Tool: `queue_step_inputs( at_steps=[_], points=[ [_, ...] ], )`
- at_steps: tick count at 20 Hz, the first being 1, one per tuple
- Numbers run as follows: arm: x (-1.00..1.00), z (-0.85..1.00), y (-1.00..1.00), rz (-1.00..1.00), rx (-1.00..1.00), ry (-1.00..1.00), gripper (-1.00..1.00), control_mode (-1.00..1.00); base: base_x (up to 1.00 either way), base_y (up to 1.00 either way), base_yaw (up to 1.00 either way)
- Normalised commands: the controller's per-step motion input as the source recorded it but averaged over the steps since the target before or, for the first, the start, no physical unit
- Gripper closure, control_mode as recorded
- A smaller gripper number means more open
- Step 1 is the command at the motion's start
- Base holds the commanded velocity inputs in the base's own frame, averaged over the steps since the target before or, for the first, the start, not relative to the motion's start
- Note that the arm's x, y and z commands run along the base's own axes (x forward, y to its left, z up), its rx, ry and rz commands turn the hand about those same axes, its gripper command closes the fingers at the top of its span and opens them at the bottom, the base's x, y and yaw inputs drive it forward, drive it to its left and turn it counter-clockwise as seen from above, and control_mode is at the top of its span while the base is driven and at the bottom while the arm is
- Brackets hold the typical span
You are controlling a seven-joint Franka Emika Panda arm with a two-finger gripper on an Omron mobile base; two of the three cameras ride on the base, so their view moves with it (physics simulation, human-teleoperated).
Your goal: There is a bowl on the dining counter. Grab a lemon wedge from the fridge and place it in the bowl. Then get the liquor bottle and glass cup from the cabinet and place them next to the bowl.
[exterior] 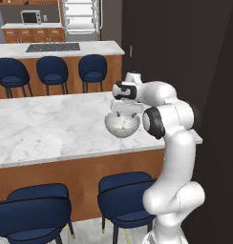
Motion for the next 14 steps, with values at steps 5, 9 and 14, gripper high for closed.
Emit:
queue_step_inputs(
  at_steps=[5,9,14],
  points=[
    [-0.9,0.55,-0.05,0.0,0.0,-0.26,-1.0,-1.0,0.0,0.0,0.0],
    [-1.0,0.61,-0.01,0.0,0.0,-0.3,-1.0,-1.0,0.0,0.0,0.0],
    [-1.0,0.5,0.0,0.0,0.0,-0.32,-1.0,-1.0,0.0,0.0,0.0]
  ],
)
